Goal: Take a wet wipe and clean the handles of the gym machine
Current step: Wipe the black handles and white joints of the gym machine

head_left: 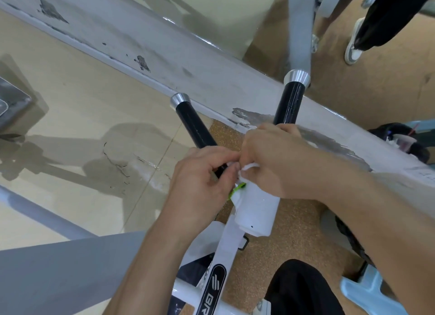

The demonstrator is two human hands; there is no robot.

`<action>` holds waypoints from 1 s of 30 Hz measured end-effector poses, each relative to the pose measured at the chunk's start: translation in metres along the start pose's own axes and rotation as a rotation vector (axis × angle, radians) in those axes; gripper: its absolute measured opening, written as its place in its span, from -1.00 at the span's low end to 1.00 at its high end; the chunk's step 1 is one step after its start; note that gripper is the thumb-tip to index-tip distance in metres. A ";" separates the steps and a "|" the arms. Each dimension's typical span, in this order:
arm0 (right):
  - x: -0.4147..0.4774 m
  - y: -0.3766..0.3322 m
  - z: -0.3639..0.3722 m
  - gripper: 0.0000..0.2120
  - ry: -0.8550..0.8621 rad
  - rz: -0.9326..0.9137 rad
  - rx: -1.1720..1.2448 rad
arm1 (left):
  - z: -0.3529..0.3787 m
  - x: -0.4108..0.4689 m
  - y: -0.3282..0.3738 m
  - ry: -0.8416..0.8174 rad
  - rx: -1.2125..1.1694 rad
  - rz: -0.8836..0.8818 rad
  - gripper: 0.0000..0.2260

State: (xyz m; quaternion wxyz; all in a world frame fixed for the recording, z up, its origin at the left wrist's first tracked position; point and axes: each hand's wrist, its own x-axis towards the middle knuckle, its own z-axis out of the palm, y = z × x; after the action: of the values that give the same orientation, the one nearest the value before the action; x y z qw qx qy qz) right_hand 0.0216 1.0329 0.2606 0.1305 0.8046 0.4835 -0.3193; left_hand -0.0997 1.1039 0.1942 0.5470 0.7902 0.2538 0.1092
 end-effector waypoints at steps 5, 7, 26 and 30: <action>-0.006 0.008 -0.006 -0.85 0.067 0.018 0.308 | 0.005 -0.010 0.011 0.053 -0.010 -0.012 -0.69; -0.007 0.004 0.001 -0.91 0.191 0.047 0.298 | 0.004 -0.011 0.018 0.029 -0.039 -0.020 -0.73; -0.030 -0.003 0.042 -0.75 0.422 0.047 0.410 | 0.036 -0.051 0.005 0.474 -0.616 -0.547 -0.94; -0.030 -0.006 0.061 -0.69 0.569 0.041 0.401 | 0.039 -0.039 -0.002 0.542 -0.892 -0.702 -0.90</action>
State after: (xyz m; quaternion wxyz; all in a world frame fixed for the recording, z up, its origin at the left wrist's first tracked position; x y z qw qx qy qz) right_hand -0.0172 0.9828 0.2339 -0.1637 0.8805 0.4120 -0.1682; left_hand -0.1153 1.0525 0.1819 0.7436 0.2998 0.5576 0.2150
